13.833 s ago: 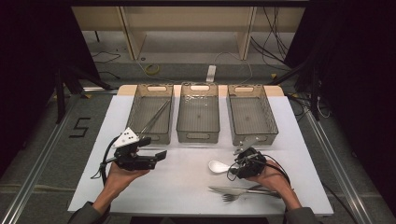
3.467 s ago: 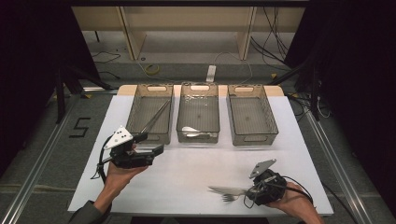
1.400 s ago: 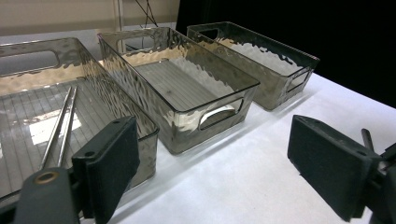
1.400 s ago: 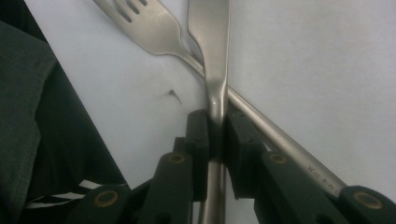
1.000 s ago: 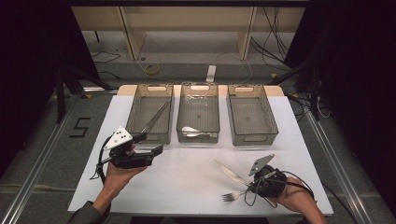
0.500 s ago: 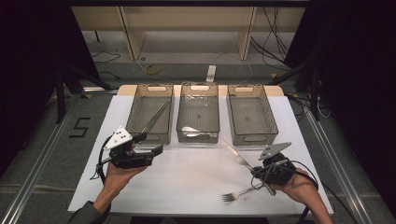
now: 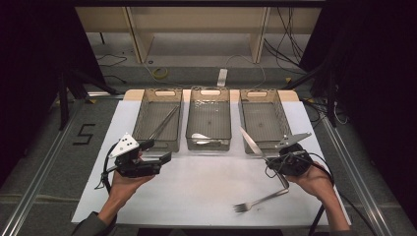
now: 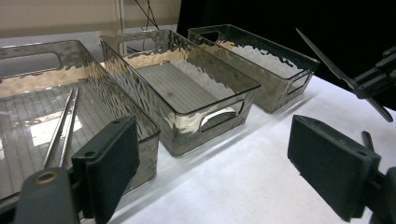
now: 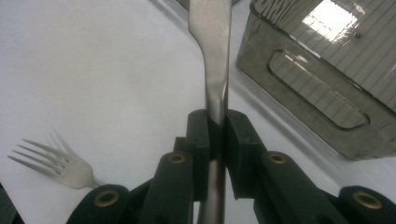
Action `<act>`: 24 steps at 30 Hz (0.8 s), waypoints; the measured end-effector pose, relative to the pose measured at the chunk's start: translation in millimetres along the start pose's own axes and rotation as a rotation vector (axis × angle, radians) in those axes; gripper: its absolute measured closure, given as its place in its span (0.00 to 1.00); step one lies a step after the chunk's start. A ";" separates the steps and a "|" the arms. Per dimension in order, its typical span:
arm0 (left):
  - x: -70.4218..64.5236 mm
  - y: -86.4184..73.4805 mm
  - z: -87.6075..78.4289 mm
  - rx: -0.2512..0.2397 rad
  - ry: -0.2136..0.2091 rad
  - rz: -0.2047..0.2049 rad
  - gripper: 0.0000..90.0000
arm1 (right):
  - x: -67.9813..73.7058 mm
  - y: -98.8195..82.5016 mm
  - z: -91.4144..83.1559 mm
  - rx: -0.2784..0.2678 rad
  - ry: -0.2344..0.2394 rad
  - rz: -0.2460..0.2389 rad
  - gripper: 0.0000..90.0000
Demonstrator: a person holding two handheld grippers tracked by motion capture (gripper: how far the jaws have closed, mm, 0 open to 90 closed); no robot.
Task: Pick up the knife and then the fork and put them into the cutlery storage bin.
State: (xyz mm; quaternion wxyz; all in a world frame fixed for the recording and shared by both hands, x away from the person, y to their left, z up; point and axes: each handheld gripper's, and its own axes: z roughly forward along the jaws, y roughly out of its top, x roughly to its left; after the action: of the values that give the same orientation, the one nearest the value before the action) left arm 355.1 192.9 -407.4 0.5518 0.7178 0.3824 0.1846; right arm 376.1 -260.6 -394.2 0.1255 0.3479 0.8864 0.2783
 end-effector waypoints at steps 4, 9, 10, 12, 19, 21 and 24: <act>-0.3 0.2 0.3 0.000 0.000 0.001 0.18 | -1.7 4.2 0.2 -0.006 -0.004 0.006 0.90; -0.2 0.2 0.7 0.001 0.001 0.000 0.18 | -9.7 15.1 -2.8 -0.029 -0.025 0.008 0.90; -0.1 0.2 0.8 0.001 0.001 0.000 0.18 | -11.7 17.9 -3.8 -0.035 -0.030 0.011 0.90; 0.1 0.1 0.7 0.004 0.000 0.003 0.18 | -15.2 23.9 -5.2 -0.045 -0.046 0.013 0.90; 0.5 0.6 0.2 -0.004 -0.004 -0.007 0.18 | -27.5 46.2 -5.4 -0.071 -0.079 0.031 0.90; 0.6 0.6 0.1 -0.005 -0.005 -0.007 0.18 | -32.1 52.4 -4.8 -0.082 -0.089 0.040 0.90; 0.9 0.7 -0.2 -0.006 -0.005 -0.008 0.18 | -41.6 61.4 -3.1 -0.092 -0.091 0.063 0.90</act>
State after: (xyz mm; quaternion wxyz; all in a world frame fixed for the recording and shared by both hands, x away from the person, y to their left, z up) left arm 355.8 193.6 -406.8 0.5557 0.7151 0.3830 0.1818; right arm 438.6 -253.4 -354.8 0.1727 0.3815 0.8548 0.3065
